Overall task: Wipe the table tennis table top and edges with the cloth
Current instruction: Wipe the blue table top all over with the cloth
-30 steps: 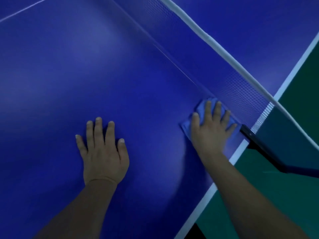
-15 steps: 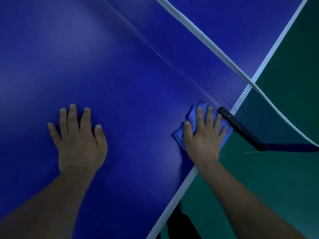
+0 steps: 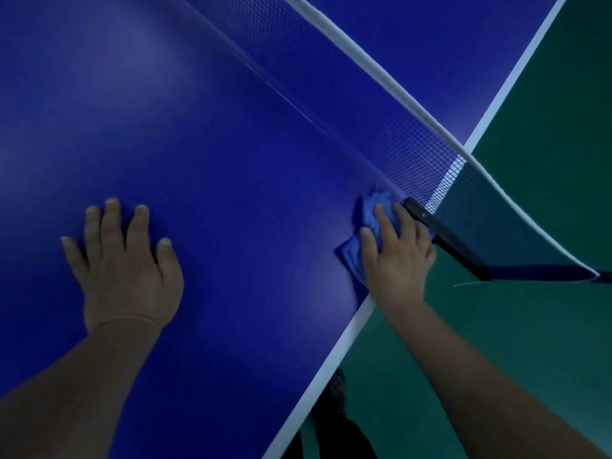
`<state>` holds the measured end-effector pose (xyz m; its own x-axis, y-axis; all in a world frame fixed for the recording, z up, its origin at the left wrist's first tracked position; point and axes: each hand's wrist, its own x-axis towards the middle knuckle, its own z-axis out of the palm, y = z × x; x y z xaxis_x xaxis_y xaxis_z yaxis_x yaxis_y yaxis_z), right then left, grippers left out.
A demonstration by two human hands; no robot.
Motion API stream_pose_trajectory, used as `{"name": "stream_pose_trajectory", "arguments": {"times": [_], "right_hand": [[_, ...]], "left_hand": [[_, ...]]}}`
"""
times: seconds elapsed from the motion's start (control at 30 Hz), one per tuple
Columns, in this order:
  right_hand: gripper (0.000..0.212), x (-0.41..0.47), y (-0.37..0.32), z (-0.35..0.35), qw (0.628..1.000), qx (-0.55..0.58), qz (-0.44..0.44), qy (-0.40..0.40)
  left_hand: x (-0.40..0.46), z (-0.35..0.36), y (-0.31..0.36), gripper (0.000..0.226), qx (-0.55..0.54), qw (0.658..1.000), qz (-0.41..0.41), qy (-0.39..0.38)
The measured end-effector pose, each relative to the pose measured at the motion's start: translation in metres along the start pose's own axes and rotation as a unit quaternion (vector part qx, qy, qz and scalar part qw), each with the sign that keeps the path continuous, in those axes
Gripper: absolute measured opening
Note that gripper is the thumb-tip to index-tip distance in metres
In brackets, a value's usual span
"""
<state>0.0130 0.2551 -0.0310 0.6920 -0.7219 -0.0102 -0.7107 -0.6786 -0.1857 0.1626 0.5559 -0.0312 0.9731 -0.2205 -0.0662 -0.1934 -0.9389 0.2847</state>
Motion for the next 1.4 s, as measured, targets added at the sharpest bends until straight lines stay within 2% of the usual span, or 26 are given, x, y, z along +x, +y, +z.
{"name": "stream_pose_trajectory", "arguments": {"times": [0.13, 0.23, 0.3, 0.37, 0.43, 0.5, 0.57, 0.63, 0.7, 0.77, 0.87, 0.93, 1.0, 1.07, 1.17, 1.3, 1.4], "right_hand": [[0.048, -0.001, -0.001, 0.000, 0.999, 0.008, 0.031, 0.008], [0.046, 0.004, 0.016, -0.003, 0.999, 0.016, -0.019, 0.035], [0.042, 0.001, 0.043, -0.010, 0.999, 0.015, -0.019, 0.044], [0.038, -0.009, 0.070, -0.023, 0.999, -0.004, 0.033, -0.006], [0.037, -0.024, 0.093, -0.036, 0.989, -0.010, 0.132, -0.069], [0.040, -0.034, 0.096, -0.049, 0.987, -0.001, 0.159, -0.027], [0.045, -0.029, 0.073, -0.051, 0.994, 0.027, 0.098, 0.051], [0.047, -0.009, 0.037, -0.041, 0.994, 0.052, 0.008, 0.091], [0.044, 0.010, 0.007, -0.024, 0.992, 0.029, -0.080, 0.089], [0.050, 0.014, 0.003, -0.012, 0.992, -0.018, -0.111, 0.064], [0.057, -0.005, 0.027, -0.008, 0.995, -0.040, -0.067, 0.056], [0.057, -0.014, 0.030, -0.004, 0.992, -0.086, -0.075, 0.061], [0.057, -0.008, 0.008, 0.003, 0.987, -0.115, -0.094, 0.067], [0.058, 0.006, -0.029, 0.012, 0.989, -0.082, -0.105, 0.071], [0.063, 0.031, -0.072, 0.022, 0.995, -0.027, -0.097, 0.017], [0.060, 0.057, -0.067, 0.027, 0.996, -0.043, -0.023, 0.072], [0.058, 0.073, -0.066, 0.025, 0.996, -0.031, 0.053, 0.062]], "left_hand": [[-0.001, -0.001, 0.000, 0.057, 0.002, 1.000, 0.000, 0.000], [-0.001, -0.001, 0.000, 0.053, 0.003, 1.000, -0.006, -0.004], [-0.001, -0.001, 0.001, 0.054, 0.003, 1.000, -0.006, -0.004], [-0.001, -0.001, 0.001, 0.054, 0.000, 1.000, -0.007, -0.005], [-0.001, -0.002, 0.001, 0.054, 0.000, 1.000, -0.008, -0.007], [-0.001, -0.002, 0.002, 0.054, 0.001, 1.000, -0.009, -0.011], [0.000, -0.003, 0.002, 0.055, 0.003, 1.000, -0.012, -0.014], [0.000, -0.003, 0.002, 0.055, 0.009, 1.000, -0.010, -0.016], [0.000, -0.003, 0.002, 0.055, 0.010, 1.000, -0.013, -0.015], [-0.001, -0.003, 0.002, 0.055, 0.007, 1.000, -0.013, -0.013], [-0.001, -0.003, 0.002, 0.055, 0.008, 1.000, -0.011, -0.016], [-0.002, -0.003, 0.000, 0.055, 0.008, 1.000, -0.012, -0.018], [-0.001, -0.003, 0.000, 0.056, 0.004, 1.000, -0.006, -0.013], [-0.001, -0.003, -0.001, 0.062, 0.008, 1.000, -0.003, -0.011], [-0.001, -0.001, -0.002, 0.066, 0.008, 1.000, -0.002, -0.011], [0.000, 0.000, -0.003, 0.067, 0.009, 1.000, -0.003, -0.010], [-0.001, -0.001, -0.003, 0.066, 0.008, 1.000, -0.006, -0.013]]}}
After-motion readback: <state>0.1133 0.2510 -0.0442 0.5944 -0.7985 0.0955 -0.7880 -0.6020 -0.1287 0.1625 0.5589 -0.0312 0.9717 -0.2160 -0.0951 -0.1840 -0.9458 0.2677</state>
